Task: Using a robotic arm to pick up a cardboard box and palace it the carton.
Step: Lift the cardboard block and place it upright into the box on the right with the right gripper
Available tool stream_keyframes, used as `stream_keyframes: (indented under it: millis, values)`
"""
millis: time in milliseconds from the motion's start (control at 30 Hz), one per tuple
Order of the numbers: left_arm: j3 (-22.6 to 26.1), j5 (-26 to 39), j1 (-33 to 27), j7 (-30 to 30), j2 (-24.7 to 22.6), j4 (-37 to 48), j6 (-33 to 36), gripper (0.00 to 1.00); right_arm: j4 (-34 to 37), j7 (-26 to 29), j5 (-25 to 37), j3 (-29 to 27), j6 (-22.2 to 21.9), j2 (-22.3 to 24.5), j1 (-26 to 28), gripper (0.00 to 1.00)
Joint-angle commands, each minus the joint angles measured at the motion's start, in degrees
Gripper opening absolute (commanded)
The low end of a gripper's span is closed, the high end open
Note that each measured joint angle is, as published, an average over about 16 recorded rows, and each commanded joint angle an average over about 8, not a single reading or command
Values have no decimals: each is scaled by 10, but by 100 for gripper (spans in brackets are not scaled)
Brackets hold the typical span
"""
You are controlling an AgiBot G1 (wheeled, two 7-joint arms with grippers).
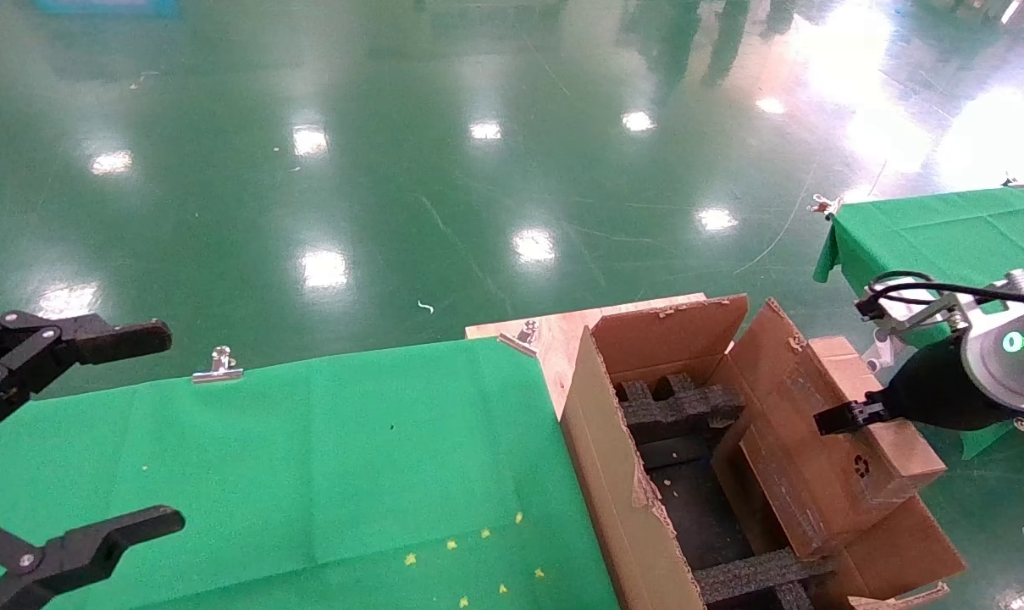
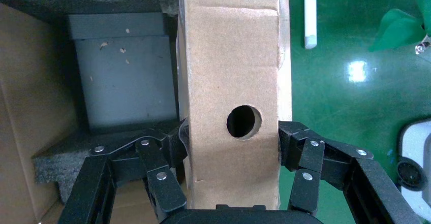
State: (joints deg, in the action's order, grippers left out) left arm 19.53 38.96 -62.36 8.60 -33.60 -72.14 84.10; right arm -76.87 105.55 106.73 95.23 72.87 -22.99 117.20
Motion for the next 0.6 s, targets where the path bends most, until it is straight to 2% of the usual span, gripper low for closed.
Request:
stream_keyframes:
  millis: [33,600]
  values:
    - [0,0,0,0,0,0,0,100,-1,20,7,2,-2,-7,-5,0]
    - [0,0,0,0,0,0,0,100,4,65,36,9,-47,-30,-33,0]
